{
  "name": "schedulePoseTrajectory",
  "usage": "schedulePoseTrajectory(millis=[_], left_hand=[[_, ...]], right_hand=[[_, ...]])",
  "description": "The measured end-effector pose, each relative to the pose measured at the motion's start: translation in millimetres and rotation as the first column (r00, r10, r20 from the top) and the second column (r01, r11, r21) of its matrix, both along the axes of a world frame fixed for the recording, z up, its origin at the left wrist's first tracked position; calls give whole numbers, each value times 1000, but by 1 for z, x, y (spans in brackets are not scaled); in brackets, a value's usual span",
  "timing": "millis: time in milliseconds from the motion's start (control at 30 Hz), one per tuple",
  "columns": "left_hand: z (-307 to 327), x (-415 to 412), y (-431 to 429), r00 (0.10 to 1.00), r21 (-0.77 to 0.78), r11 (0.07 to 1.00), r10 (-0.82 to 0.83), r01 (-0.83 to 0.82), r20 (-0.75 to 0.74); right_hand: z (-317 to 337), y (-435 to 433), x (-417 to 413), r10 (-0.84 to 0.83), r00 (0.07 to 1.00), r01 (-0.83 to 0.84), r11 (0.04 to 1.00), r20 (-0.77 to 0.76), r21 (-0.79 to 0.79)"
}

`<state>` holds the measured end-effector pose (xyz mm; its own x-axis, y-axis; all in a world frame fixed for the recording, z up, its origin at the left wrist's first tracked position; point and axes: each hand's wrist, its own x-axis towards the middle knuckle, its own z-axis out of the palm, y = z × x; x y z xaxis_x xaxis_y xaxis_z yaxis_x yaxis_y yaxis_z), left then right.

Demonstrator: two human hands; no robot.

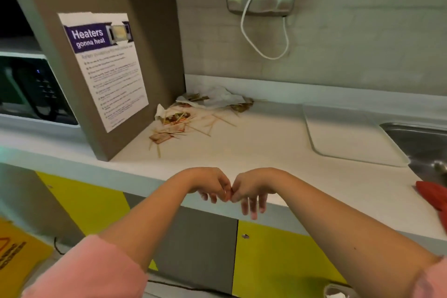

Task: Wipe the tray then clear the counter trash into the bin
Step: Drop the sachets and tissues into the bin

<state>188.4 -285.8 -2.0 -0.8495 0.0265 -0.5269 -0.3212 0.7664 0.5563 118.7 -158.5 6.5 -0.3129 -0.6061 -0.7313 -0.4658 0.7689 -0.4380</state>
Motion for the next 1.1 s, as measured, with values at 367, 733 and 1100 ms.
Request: schedulePoseTrajectory(millis=[367,733,1100], left_hand=[[5,4,-115,876,-28,902,410,-431,-254],[-23,-24,-179,614,-30,666,668,-746,-421],[-50,-85,-234,419,-36,458,776,-888,-471]], right_hand=[[12,-100,-13,-41,957,-24,975,-286,-222],[-13,-160,-59,-40,910,-86,955,-413,-282],[-33,-226,-139,-77,871,-146,902,-485,-406]])
